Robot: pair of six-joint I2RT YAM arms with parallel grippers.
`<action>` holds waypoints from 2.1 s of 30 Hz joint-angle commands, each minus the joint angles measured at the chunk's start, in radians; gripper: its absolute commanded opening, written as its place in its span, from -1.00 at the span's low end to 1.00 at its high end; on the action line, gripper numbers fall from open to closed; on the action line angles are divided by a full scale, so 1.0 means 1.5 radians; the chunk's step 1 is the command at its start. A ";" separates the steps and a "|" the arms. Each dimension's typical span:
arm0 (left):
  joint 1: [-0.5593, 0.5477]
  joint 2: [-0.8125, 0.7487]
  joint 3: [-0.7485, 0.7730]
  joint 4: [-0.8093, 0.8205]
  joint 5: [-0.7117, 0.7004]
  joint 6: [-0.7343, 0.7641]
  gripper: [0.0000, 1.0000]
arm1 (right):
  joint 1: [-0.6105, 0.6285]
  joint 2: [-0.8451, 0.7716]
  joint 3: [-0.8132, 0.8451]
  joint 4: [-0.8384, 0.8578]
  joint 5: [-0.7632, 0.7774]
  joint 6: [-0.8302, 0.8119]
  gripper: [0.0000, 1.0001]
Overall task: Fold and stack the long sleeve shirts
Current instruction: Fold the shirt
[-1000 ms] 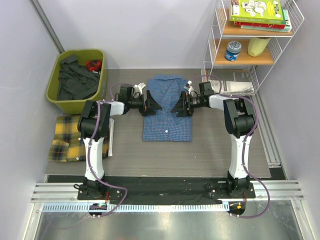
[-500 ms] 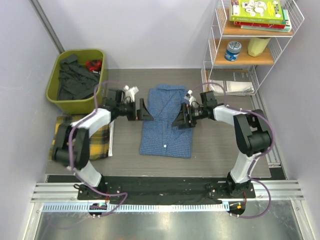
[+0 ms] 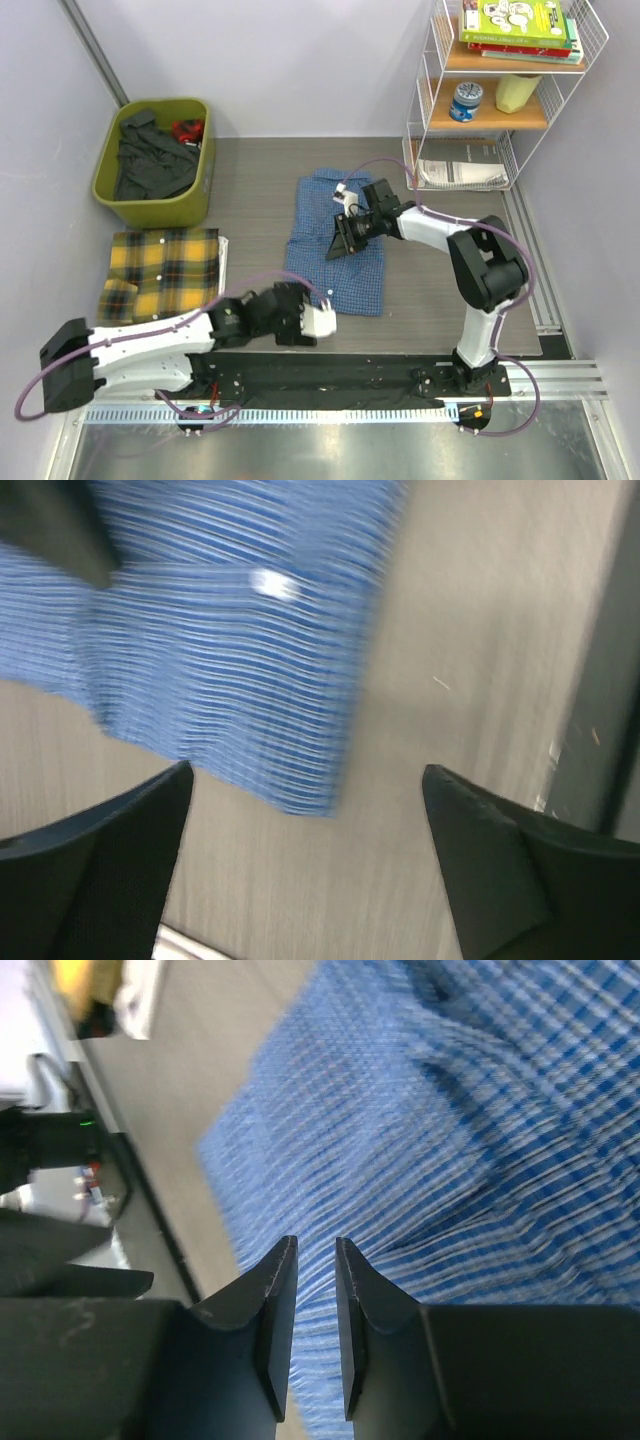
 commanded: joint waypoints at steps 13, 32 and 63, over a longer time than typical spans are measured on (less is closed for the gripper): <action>-0.169 0.351 -0.069 0.366 -0.277 0.138 0.22 | 0.003 0.152 0.044 -0.022 0.054 -0.099 -0.53; -0.156 0.173 0.204 -0.257 0.120 -0.077 -1.00 | 0.016 0.008 0.154 -0.176 0.020 -0.140 0.05; 0.294 0.716 0.817 -0.578 0.443 0.239 -0.90 | -0.034 0.226 0.307 -0.248 0.079 -0.323 -0.41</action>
